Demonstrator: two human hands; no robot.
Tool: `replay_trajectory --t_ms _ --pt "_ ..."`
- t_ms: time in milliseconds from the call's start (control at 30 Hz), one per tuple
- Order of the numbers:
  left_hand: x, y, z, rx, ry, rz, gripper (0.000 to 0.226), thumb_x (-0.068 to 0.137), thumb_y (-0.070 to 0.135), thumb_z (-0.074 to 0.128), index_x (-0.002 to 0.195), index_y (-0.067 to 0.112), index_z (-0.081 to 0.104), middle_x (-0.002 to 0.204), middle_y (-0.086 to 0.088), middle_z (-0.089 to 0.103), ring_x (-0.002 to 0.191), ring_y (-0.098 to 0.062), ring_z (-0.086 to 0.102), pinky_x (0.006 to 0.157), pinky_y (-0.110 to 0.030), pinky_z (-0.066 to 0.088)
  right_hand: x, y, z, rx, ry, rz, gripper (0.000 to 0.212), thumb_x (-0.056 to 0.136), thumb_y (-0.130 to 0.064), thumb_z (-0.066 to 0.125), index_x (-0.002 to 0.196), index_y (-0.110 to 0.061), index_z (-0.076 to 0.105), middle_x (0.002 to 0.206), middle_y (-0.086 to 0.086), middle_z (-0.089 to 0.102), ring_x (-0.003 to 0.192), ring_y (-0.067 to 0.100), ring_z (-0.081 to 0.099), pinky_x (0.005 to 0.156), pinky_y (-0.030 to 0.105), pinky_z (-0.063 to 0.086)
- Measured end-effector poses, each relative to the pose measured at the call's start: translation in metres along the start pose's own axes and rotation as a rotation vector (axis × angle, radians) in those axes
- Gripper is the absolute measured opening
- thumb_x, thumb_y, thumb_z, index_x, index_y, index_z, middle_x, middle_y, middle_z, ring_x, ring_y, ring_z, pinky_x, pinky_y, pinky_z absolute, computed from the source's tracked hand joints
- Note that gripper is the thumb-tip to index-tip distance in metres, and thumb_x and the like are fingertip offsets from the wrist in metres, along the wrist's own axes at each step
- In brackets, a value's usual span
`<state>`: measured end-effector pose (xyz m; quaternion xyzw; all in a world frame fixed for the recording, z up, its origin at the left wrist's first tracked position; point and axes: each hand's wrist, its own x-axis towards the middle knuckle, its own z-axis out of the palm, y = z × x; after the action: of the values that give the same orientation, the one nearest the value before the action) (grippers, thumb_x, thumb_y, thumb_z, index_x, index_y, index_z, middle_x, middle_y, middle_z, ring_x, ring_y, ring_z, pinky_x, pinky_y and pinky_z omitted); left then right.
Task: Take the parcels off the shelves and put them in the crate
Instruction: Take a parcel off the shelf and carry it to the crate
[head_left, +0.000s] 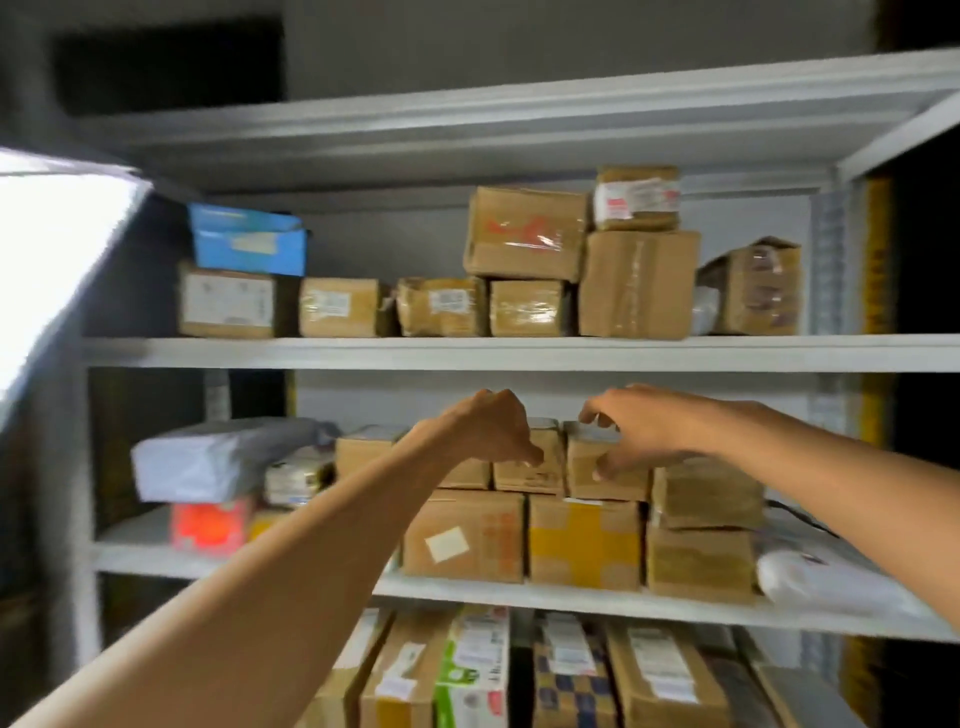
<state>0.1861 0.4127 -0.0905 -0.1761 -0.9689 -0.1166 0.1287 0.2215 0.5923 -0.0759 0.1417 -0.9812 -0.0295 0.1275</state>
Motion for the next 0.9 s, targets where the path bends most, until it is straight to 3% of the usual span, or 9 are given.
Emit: replay_trajectory --t_ms 200,367,467,600,767,900 --pt "-0.021 -0.075 -0.029 0.080 0.051 -0.160 0.039 0.080 0.044 0.072 0.110 0.020 0.069 0.118 -0.002 0.063 0.105 -0.022 0.058 0.094 -0.038 0.050 0.059 -0.067 -0.006 0.070 0.095 -0.185 0.075 0.075 -0.044 0.074 0.140 -0.021 0.044 0.139 0.003 0.049 0.122 0.021 0.050 0.097 0.035 0.045" --pt "-0.029 -0.124 -0.055 0.103 0.093 -0.236 0.044 0.080 0.044 0.071 0.115 0.019 0.066 0.120 -0.003 0.061 0.104 -0.023 0.058 0.092 -0.037 0.051 0.101 -0.109 -0.015 0.149 0.168 -0.262 0.069 0.074 -0.039 0.075 0.134 -0.019 0.049 0.130 0.004 0.054 0.111 0.021 0.053 0.090 0.036 0.049" --pt "-0.022 -0.149 -0.071 0.078 0.148 -0.245 0.042 0.081 0.042 0.070 0.113 0.016 0.066 0.114 -0.006 0.063 0.097 -0.023 0.062 0.087 -0.037 0.054 0.125 -0.127 -0.018 0.163 0.194 -0.274 0.071 0.076 -0.038 0.074 0.137 -0.017 0.046 0.135 0.004 0.051 0.116 0.020 0.051 0.089 0.032 0.047" --pt "0.000 -0.184 -0.086 0.104 0.201 -0.244 0.046 0.081 0.046 0.069 0.116 0.017 0.065 0.118 -0.005 0.061 0.104 -0.023 0.057 0.089 -0.034 0.050 0.155 -0.151 -0.018 0.109 0.235 -0.256 0.070 0.078 -0.037 0.072 0.139 -0.016 0.043 0.140 0.005 0.047 0.122 0.023 0.049 0.091 0.033 0.045" --pt "0.033 -0.231 -0.103 0.079 0.285 -0.242 0.051 0.077 0.052 0.069 0.117 0.021 0.064 0.118 -0.003 0.061 0.094 -0.019 0.052 0.079 -0.029 0.045 0.195 -0.184 -0.028 0.106 0.304 -0.214 0.053 0.078 -0.031 0.069 0.124 -0.013 0.050 0.125 0.007 0.055 0.108 0.024 0.054 0.088 0.038 0.048" --pt "0.057 -0.265 -0.108 0.043 0.357 -0.246 0.061 0.073 0.060 0.069 0.123 0.027 0.060 0.125 -0.004 0.058 0.106 -0.024 0.057 0.078 -0.031 0.044 0.222 -0.193 -0.035 0.133 0.369 -0.191 0.051 0.077 -0.028 0.070 0.121 -0.009 0.053 0.122 0.010 0.057 0.108 0.026 0.055 0.091 0.040 0.048"
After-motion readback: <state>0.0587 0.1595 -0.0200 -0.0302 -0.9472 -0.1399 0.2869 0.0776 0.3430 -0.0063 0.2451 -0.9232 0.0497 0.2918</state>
